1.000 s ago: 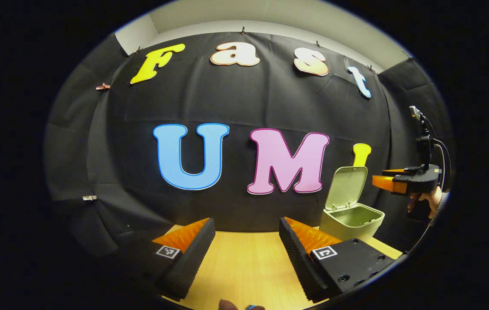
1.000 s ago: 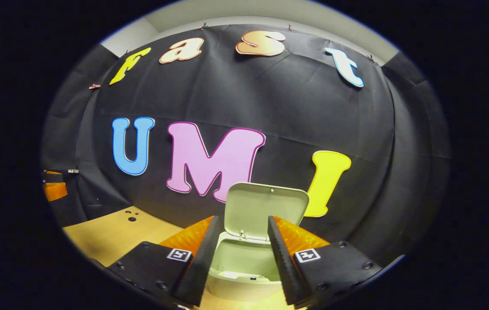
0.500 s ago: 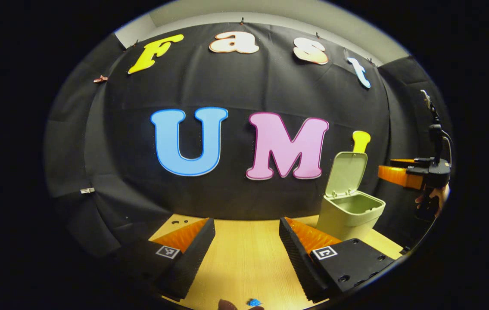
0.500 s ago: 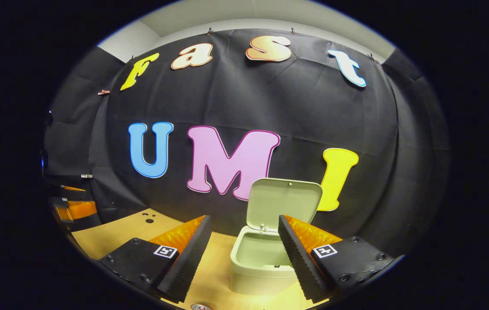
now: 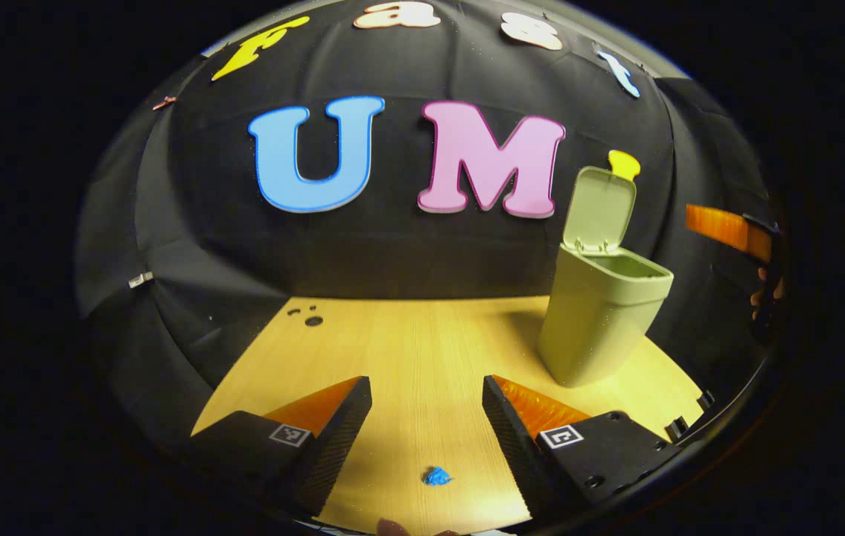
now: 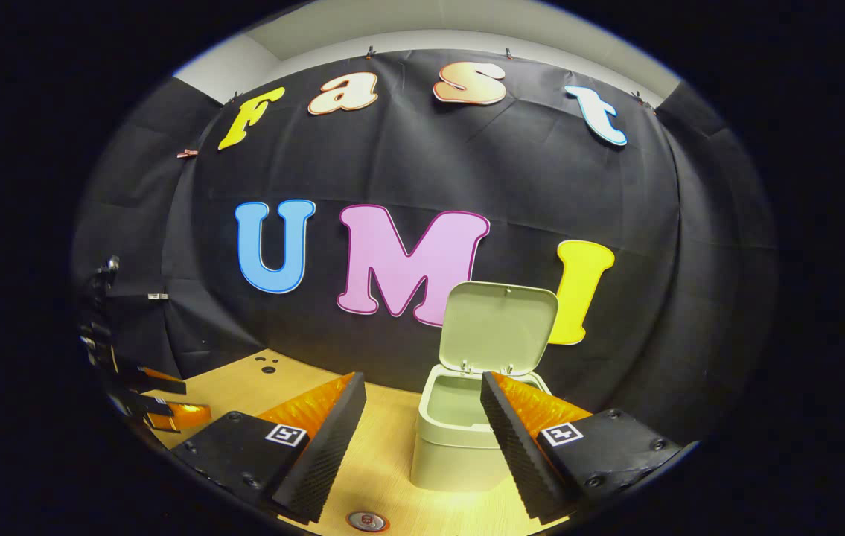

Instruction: Press the lid of the desktop garbage bin to open it, pick up the crumpled paper on the desktop and throw it into the bin, then pick up the pop can on the desktop and drop it into the bin, and finally close the garbage bin lid.

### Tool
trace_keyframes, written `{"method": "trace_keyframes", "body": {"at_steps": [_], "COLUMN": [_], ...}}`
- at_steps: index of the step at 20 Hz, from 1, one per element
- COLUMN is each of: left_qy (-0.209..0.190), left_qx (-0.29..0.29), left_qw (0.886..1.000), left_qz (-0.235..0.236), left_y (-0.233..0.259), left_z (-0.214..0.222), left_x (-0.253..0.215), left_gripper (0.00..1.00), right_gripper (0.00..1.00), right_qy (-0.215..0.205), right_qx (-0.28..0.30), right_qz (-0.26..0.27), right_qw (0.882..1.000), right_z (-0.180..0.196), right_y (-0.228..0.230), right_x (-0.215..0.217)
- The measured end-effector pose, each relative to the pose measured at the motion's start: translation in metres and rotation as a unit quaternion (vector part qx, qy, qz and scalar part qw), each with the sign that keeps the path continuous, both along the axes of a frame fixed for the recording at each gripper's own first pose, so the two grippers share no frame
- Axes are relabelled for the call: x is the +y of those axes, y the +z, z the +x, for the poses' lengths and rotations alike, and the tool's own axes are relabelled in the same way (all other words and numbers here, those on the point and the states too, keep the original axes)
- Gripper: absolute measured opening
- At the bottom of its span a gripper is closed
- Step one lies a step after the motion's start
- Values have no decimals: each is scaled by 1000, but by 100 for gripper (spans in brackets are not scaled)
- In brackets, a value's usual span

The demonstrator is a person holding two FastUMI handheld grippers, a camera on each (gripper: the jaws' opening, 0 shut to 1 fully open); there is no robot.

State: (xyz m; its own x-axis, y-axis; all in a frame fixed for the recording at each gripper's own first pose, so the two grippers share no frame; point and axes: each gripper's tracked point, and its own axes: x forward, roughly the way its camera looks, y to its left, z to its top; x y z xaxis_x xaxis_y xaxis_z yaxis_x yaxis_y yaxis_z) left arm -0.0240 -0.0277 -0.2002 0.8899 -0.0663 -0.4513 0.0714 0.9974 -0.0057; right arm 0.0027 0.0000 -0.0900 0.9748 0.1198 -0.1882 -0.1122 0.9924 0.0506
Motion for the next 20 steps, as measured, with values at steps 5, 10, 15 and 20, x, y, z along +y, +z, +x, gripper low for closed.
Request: {"method": "trace_keyframes", "body": {"at_steps": [5,10,15,20], "left_qy": [0,8,11,-12], "left_qx": [78,140,182,217], "left_qw": [997,990,983,976], "left_qz": [-6,-11,-4,17], "left_y": [-70,-127,-174,-209], "left_z": [-20,-33,-30,-32], "left_x": [-4,-6,-3,-6], "left_gripper": [96,96,95,87], "right_gripper": [96,98,98,98], "right_qy": [-4,-11,-21,-35], "right_qx": [4,22,37,42], "right_qz": [-6,-4,-6,-7], "right_qw": [1000,1000,999,998], "right_z": [-18,-36,-49,-50], "right_y": [-3,-12,-19,-20], "right_x": [-2,-8,-20,-32]}}
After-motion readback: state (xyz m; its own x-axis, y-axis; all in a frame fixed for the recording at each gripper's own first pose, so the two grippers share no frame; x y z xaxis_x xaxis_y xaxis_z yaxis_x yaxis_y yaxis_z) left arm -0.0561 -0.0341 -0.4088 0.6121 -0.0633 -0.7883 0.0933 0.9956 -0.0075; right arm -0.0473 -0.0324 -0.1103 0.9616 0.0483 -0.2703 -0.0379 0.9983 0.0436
